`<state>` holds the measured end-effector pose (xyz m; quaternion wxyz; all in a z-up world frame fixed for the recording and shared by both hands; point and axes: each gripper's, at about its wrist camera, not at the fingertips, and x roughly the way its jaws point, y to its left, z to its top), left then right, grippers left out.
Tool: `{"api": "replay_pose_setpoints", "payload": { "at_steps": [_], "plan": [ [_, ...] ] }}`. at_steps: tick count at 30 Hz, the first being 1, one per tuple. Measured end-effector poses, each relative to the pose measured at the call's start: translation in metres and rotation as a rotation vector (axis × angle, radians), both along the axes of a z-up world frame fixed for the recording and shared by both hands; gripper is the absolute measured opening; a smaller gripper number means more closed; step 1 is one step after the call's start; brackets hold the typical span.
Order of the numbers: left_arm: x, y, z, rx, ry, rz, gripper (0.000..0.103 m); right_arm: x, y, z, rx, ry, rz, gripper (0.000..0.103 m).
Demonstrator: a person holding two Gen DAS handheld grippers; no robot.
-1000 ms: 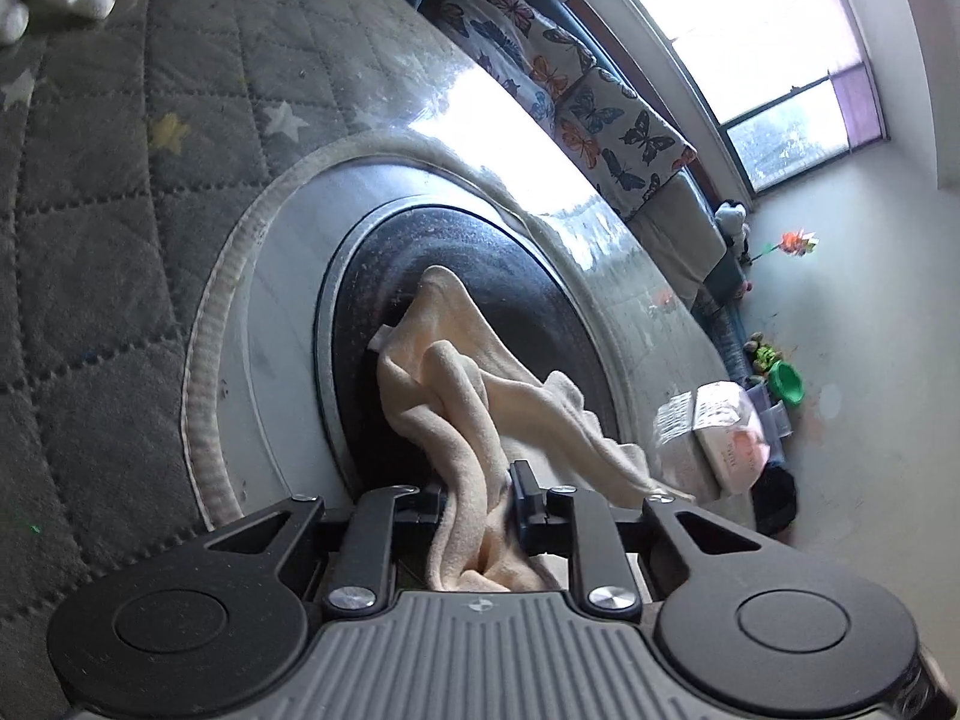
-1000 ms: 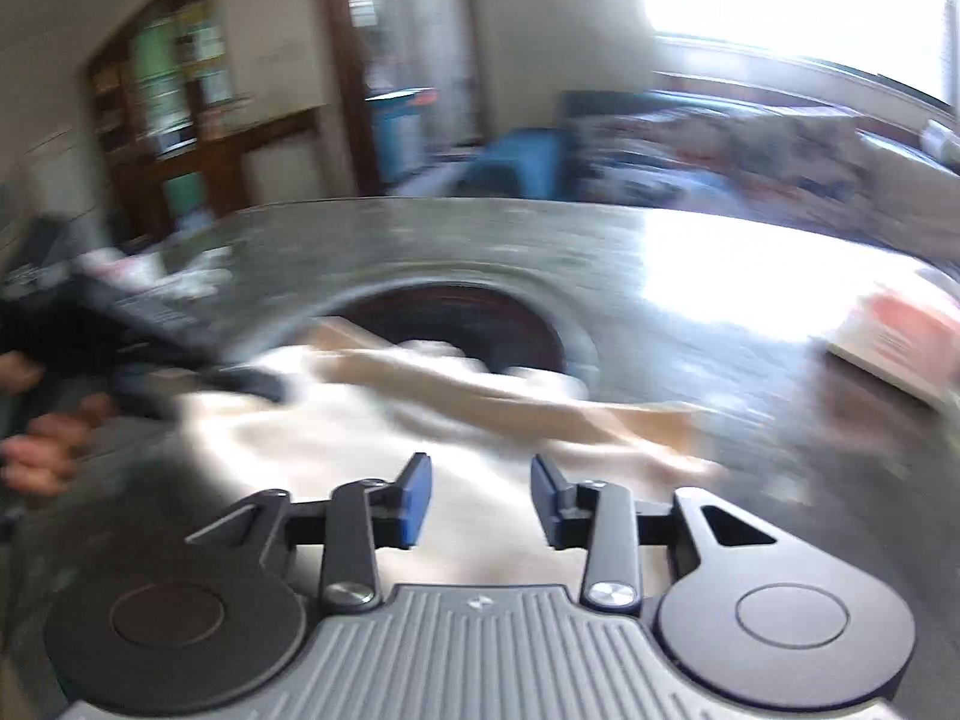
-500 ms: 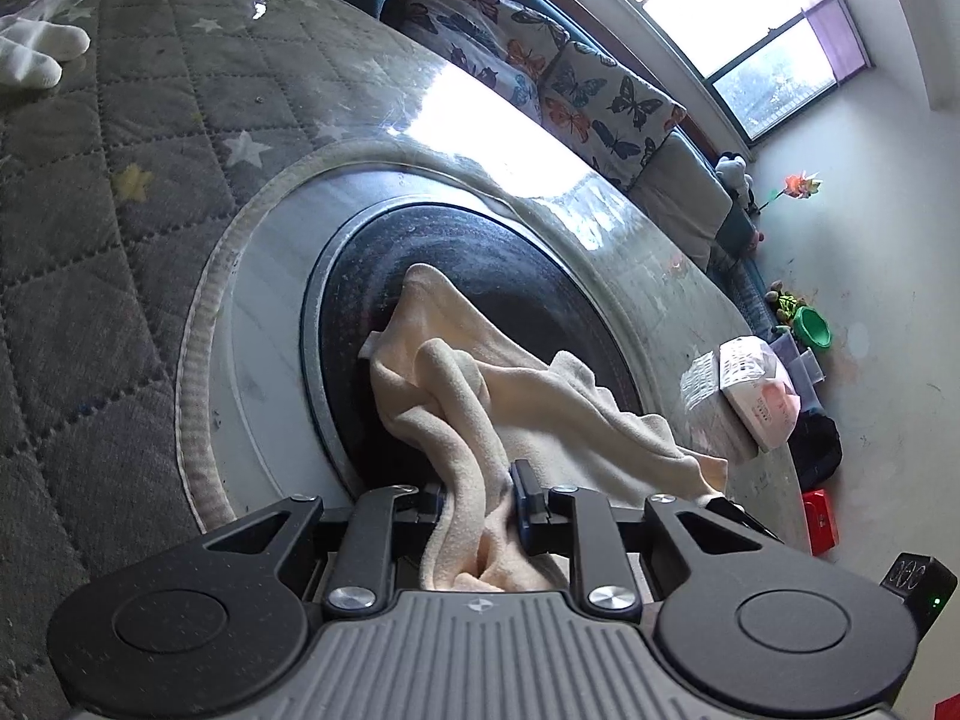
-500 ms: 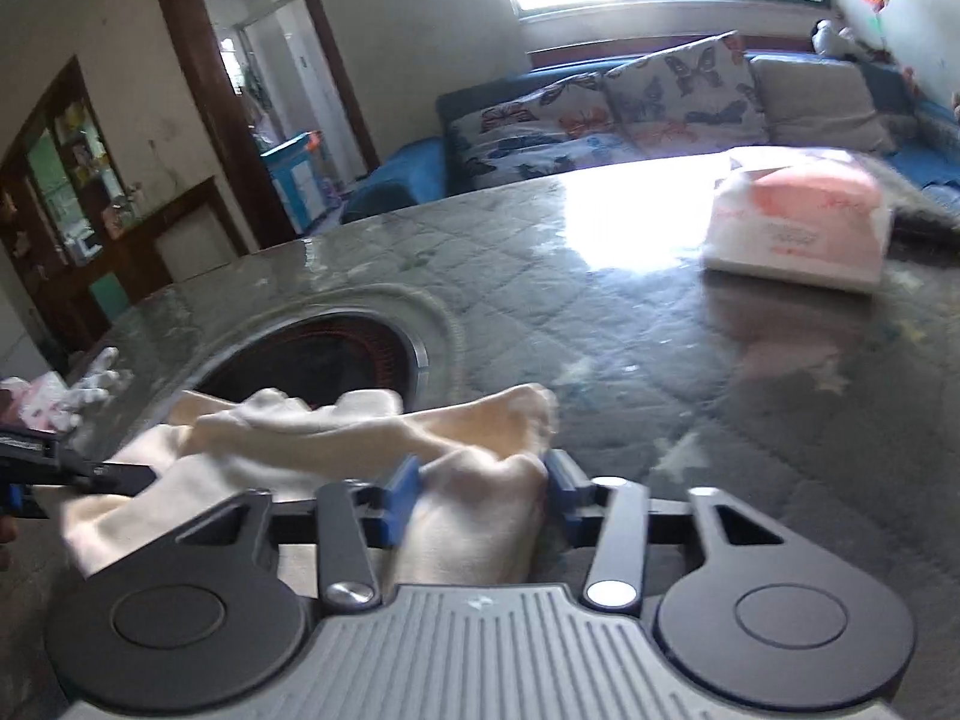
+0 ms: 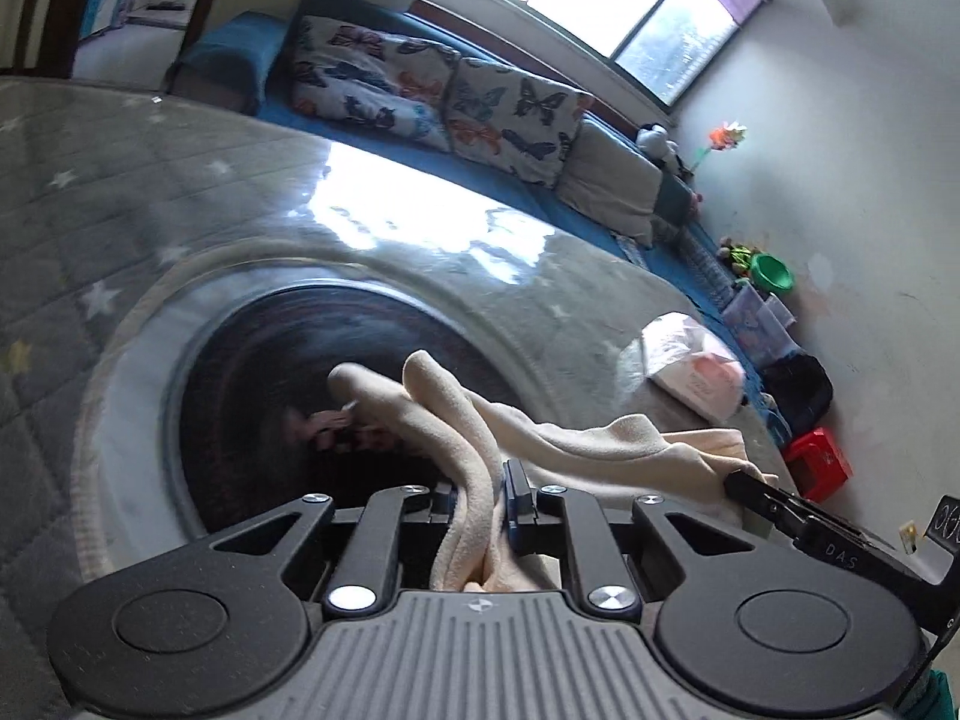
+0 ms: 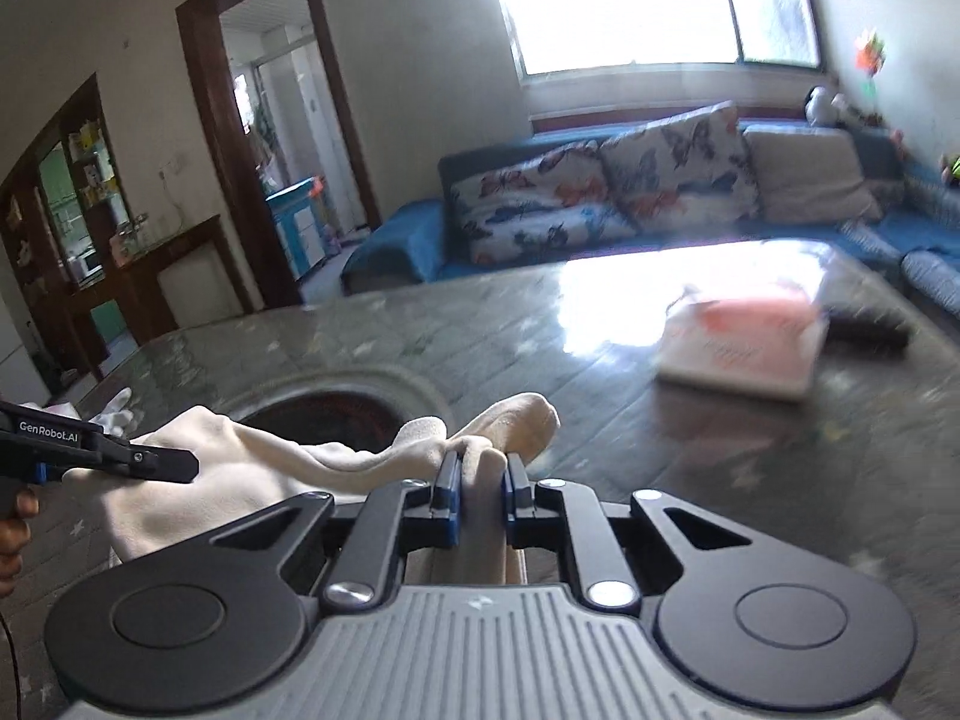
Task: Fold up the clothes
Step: 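Lift the sweatshirt with both grippers and fold it over onto itself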
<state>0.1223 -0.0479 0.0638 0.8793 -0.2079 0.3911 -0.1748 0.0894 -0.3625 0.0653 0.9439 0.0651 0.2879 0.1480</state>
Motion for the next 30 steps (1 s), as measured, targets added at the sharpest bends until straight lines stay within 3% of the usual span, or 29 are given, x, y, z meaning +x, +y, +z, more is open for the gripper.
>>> {"api": "replay_pose_setpoints", "payload": {
  "at_steps": [6, 15, 21, 27, 30],
  "plan": [
    [0.013, -0.057, 0.013, 0.000, -0.010, -0.091, 0.015, -0.016, -0.045, 0.027, -0.060, -0.052, -0.097, 0.012],
    [0.036, -0.153, 0.015, -0.015, 0.008, -0.219, 0.015, -0.023, -0.123, 0.034, -0.131, -0.038, -0.264, 0.012],
    [0.050, -0.198, -0.011, -0.052, 0.121, -0.273, 0.015, -0.015, -0.169, 0.013, -0.148, 0.034, -0.357, 0.012],
    [0.045, -0.222, -0.041, 0.007, 0.182, -0.314, 0.016, -0.008, -0.187, -0.034, -0.180, 0.153, -0.395, 0.013],
    [0.044, -0.220, -0.044, 0.044, 0.187, -0.316, 0.021, -0.009, -0.189, -0.044, -0.205, 0.177, -0.413, 0.022]
  ]
}}
